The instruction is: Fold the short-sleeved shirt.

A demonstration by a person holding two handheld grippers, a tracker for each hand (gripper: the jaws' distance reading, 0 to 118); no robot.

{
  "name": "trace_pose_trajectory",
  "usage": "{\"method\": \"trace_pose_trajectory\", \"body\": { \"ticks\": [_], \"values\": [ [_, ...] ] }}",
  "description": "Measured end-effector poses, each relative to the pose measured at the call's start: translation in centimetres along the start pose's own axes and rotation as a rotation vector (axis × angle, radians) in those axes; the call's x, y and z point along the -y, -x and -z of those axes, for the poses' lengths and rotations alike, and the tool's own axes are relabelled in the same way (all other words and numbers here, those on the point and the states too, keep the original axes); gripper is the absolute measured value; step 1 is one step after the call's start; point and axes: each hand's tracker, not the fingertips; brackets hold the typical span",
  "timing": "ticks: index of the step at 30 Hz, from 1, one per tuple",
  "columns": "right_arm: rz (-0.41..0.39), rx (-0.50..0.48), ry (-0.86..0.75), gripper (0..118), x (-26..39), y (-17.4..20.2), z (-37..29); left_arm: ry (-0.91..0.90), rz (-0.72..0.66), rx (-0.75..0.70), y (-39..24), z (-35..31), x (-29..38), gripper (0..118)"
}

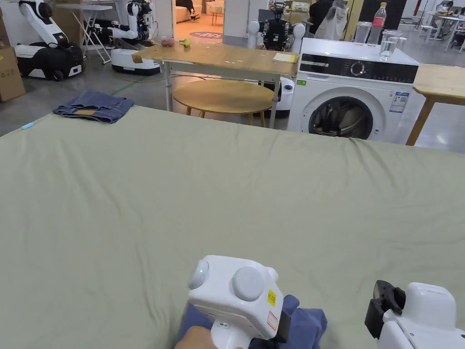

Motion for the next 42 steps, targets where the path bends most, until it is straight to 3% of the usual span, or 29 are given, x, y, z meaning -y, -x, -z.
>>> {"method": "trace_pose_trajectory", "body": {
  "ticks": [6,9,10,12,16,18,20,24,30,37,42],
  "values": [
    [-0.005,-0.008,0.008,0,0.1,0.3,0.2,-0.019,-0.07,0.097,0.9,-1.0,0.1,6],
    [-0.013,-0.015,0.011,0,0.2,0.7,0.1,-0.002,-0.094,0.224,1.3,-1.9,-0.1,35],
    [-0.017,-0.016,0.011,0,0.2,0.7,0.1,-0.005,-0.073,0.233,1.4,-2.3,-0.2,39],
    [-0.021,-0.015,0.011,0,0.1,0.7,0.1,-0.031,-0.051,0.234,1.7,-3.7,-0.3,40],
    [-0.011,-0.009,0.007,0,0.0,0.2,-0.1,-0.105,-0.093,0.399,3.9,-5.7,-0.6,40],
    [-0.004,-0.009,0.007,0,-0.1,0.0,-0.2,-0.124,-0.092,0.355,4.6,-5.0,-0.6,35],
    [-0.001,-0.005,0.007,0,-0.1,-0.1,-0.2,-0.091,-0.093,0.322,5.0,-3.0,-0.6,9],
    [0.0,-0.001,0.012,0,0.1,-0.2,-0.1,0.04,-0.177,0.49,4.9,2.4,0.3,5],
    [0.0,0.003,0.017,0,0.3,-0.3,-0.1,0.052,-0.249,0.492,5.2,7.4,1.4,0],
    [0.004,0.0,0.006,0,0.4,-0.2,0.1,0.017,-0.159,0.436,3.8,4.7,0.9,0],
    [0.006,0.015,-0.06,0,-0.4,0.4,0.4,-0.252,0.028,0.288,3.7,-1.5,0.5,0]
  ]
}}
